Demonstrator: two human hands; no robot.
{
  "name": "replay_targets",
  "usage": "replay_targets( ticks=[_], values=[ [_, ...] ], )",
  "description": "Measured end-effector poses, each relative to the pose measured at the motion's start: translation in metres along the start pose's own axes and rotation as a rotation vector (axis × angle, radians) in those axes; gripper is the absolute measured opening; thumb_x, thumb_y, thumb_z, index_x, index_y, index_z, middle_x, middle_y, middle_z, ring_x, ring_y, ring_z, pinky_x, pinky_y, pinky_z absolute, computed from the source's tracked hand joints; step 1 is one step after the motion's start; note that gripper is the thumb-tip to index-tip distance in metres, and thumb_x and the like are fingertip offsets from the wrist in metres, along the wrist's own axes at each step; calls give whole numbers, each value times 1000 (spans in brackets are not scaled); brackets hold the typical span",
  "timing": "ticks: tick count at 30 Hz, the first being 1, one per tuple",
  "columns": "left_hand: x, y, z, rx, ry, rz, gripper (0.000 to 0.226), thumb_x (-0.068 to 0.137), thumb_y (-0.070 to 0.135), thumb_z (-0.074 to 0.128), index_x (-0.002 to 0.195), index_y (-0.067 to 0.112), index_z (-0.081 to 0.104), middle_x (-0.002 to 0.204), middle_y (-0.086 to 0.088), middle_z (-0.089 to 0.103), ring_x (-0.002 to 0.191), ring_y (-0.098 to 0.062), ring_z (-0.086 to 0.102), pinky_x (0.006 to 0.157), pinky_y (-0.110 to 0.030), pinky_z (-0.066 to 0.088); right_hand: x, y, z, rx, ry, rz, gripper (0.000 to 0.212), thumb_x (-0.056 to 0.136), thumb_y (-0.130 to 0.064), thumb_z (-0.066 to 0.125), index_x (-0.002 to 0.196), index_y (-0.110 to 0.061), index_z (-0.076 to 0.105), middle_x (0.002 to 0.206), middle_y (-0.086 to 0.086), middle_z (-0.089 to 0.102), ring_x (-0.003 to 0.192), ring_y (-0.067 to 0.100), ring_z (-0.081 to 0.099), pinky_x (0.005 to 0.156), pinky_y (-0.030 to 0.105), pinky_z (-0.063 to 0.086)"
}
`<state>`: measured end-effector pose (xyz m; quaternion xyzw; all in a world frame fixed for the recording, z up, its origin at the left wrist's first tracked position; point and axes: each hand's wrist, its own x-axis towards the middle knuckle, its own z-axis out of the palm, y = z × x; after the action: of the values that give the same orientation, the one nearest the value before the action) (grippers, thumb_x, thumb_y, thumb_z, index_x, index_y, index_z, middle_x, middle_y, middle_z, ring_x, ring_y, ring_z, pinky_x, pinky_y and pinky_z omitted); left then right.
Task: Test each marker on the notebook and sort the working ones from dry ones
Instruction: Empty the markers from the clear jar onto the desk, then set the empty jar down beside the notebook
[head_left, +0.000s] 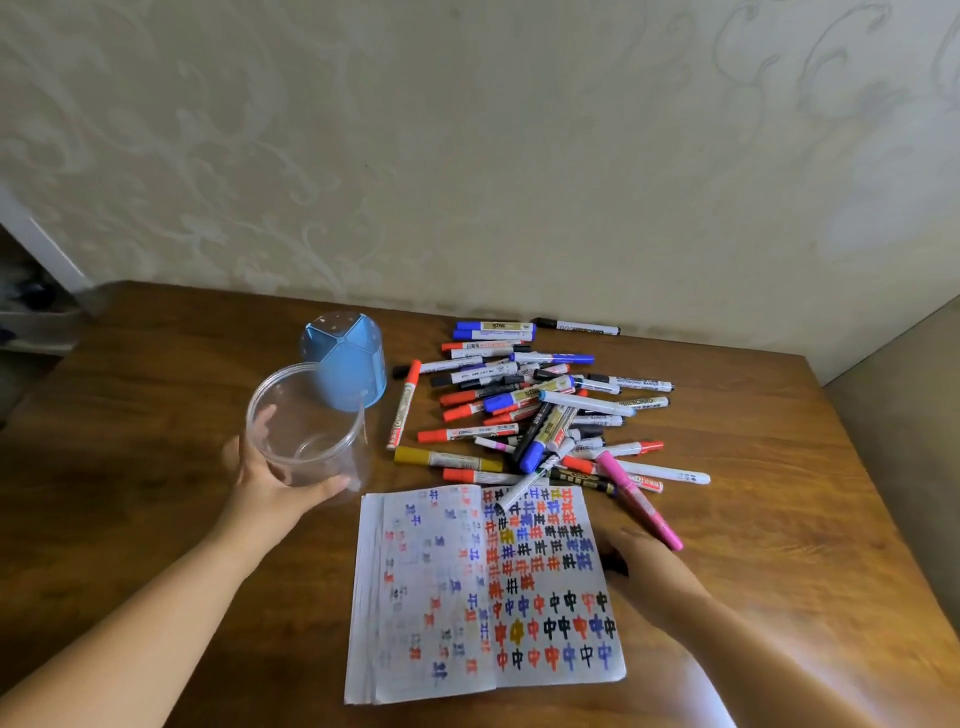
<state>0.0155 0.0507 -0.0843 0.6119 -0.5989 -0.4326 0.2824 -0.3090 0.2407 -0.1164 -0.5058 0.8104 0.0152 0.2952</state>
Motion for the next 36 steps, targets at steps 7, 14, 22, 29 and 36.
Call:
replay_targets(
  ticks=[7,14,22,29,36],
  values=[
    [12,5,1,-40,-10,-77,101,67,24,80,143,33,15,148,-3,24,133,-25,32,101,-44,35,9,-10,5,265,14,64,30,87,-20,64,117,-22,58,109,-7,64,86,3,57,70,17,49],
    [4,9,-2,-48,25,-29,93,66,21,81,140,22,25,145,-2,33,129,-22,37,96,-36,38,5,-34,-2,391,12,-107,39,89,-15,59,116,-41,52,112,-13,58,103,5,56,92,31,50],
    [-16,11,-15,-113,-16,65,97,58,35,80,138,27,27,142,4,36,124,-13,39,93,-31,39,7,-97,26,-27,-246,-488,56,99,-32,44,148,-40,18,155,-21,10,145,12,1,118,41,7],
    [-30,18,-15,-202,-124,50,96,54,38,85,133,33,30,136,11,39,120,-8,42,97,-29,39,21,-111,51,-335,-184,-468,66,99,-41,38,147,-43,-7,155,-18,-18,134,23,-30,105,44,-19],
    [-35,2,22,-183,-213,21,95,63,17,82,138,29,25,136,11,34,125,-8,34,98,-26,34,31,-118,58,-326,-154,-410,68,96,-53,35,146,-44,-10,154,-17,-21,141,29,-24,114,48,-12]
  ],
)
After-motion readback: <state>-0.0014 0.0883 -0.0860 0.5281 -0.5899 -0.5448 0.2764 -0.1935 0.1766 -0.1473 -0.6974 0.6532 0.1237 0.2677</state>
